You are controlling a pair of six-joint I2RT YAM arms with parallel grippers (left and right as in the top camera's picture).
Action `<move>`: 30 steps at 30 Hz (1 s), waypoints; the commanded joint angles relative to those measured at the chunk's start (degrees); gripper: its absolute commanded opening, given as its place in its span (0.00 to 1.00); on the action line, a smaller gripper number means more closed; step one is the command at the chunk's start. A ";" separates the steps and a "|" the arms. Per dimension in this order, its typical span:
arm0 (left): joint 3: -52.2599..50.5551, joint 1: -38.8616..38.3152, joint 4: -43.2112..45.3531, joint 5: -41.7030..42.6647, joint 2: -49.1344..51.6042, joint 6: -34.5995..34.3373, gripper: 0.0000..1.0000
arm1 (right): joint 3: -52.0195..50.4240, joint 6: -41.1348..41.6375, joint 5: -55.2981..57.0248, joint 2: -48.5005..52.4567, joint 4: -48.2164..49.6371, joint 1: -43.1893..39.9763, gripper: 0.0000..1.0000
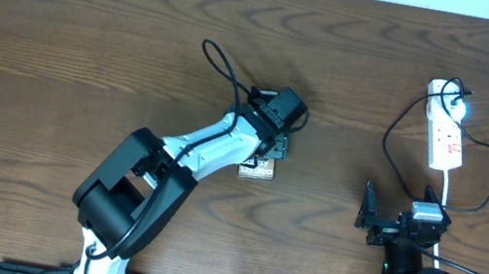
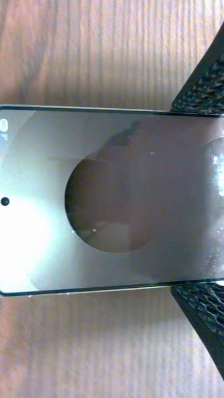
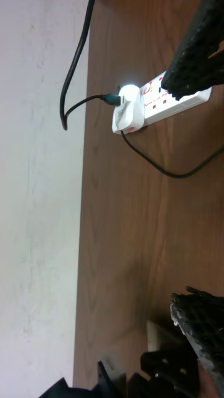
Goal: Plug charger to phone and switch on socket
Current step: 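Lower the left gripper and close it on the phone's bottom edge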
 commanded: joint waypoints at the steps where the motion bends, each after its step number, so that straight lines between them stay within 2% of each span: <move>1: -2.97 1.55 -2.60 5.07 1.79 -2.38 0.66 | -0.07 -0.48 0.22 -0.11 -0.24 -0.24 0.99; 13: -3.08 3.17 -3.85 4.22 1.81 -2.36 0.68 | -0.07 -0.48 0.22 -0.11 -0.24 -0.24 0.99; 14: -3.17 3.17 -3.82 4.20 1.84 -2.36 0.77 | -0.07 -0.48 0.22 -0.11 -0.24 -0.24 0.99; 16: -3.41 3.17 -3.69 4.20 1.90 -2.34 0.89 | -0.07 -0.50 0.22 -0.11 -0.24 -0.24 0.99; 18: -3.54 3.17 -3.61 4.20 2.27 -2.34 0.95 | -0.07 -0.48 0.22 -0.11 -0.24 -0.24 0.99; 22: -3.56 3.06 -3.32 4.22 4.22 -2.34 0.99 | -0.07 -0.48 0.22 -0.11 -0.24 -0.24 0.99; 30: -3.54 2.91 -2.62 6.03 7.04 -1.70 0.99 | -0.07 -0.48 0.22 -0.11 -0.24 -0.24 0.99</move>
